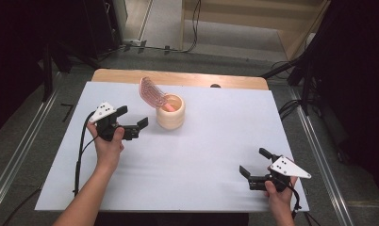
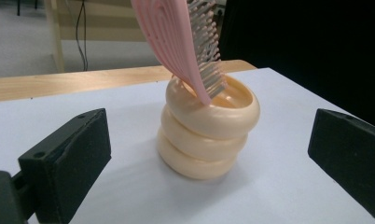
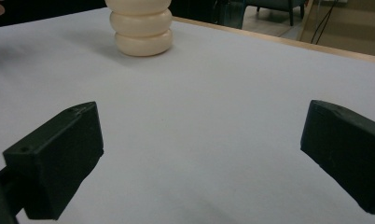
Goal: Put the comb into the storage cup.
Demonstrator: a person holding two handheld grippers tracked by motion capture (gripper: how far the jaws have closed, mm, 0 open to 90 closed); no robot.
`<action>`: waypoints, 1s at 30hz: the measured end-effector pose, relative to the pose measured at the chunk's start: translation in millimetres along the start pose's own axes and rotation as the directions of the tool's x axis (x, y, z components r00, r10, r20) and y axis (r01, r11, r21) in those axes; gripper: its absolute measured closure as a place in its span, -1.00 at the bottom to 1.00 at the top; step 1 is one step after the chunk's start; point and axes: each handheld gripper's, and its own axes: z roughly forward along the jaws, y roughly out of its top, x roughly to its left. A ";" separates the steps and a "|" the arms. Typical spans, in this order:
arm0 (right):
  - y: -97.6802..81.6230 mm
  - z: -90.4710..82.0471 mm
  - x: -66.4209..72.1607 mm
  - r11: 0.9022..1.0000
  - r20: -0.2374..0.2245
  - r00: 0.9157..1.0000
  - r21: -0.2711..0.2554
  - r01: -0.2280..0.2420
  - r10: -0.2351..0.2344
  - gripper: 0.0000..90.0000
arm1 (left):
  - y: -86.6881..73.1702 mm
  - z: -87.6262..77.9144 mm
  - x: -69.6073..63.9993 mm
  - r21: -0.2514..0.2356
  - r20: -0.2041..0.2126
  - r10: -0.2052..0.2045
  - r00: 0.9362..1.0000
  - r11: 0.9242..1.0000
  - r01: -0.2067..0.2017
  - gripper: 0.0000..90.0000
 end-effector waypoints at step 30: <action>-0.2 0.6 0.6 1.000 0.004 1.000 0.006 -0.001 0.001 -1.00 | -40.8 -48.2 -5.5 0.017 -0.019 0.072 0.997 0.997 -0.071 -1.00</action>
